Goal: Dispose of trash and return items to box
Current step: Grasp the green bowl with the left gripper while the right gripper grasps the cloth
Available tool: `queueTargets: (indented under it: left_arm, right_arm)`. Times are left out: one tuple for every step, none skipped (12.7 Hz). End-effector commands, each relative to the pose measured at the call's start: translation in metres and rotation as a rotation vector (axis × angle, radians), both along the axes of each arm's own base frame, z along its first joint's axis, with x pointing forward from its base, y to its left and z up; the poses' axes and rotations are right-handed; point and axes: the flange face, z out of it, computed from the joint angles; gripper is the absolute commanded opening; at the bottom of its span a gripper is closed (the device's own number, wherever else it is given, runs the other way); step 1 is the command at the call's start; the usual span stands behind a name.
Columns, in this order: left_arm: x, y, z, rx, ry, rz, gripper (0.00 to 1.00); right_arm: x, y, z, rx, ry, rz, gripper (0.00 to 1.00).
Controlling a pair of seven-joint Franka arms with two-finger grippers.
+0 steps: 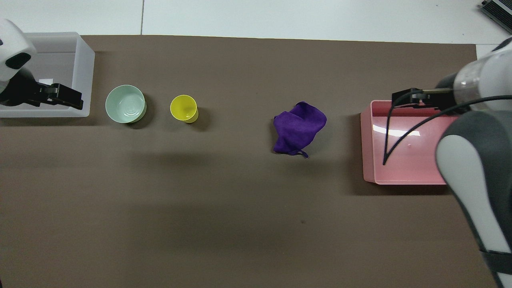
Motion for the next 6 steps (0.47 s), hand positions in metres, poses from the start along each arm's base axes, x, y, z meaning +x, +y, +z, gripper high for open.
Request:
queueTargets:
  left_arm:
    - [0.038, 0.003, -0.039, -0.017, -0.046, 0.024, 1.00]
    - [0.047, 0.010, -0.056, -0.037, -0.051, 0.045, 1.00]
    - [0.056, 0.013, -0.081, -0.038, -0.037, 0.054, 1.00]
    - [0.064, 0.013, -0.098, -0.046, -0.050, 0.059, 1.00]
    - [0.071, 0.012, -0.120, -0.071, -0.048, 0.073, 1.00]
    - [0.078, 0.012, -0.135, -0.084, -0.070, 0.085, 1.00]
  right_arm:
    - [0.029, 0.055, -0.065, 0.022, -0.024, -0.017, 1.00]
    - [0.036, 0.087, -0.094, 0.027, -0.041, 0.000, 1.00]
    - [0.042, 0.103, -0.116, 0.034, -0.063, 0.006, 1.00]
    - [0.044, 0.114, -0.135, 0.044, -0.056, 0.013, 1.00]
    - [0.040, 0.122, -0.144, 0.045, -0.038, 0.024, 1.00]
    - [0.031, 0.123, -0.164, 0.034, -0.009, 0.037, 1.00]
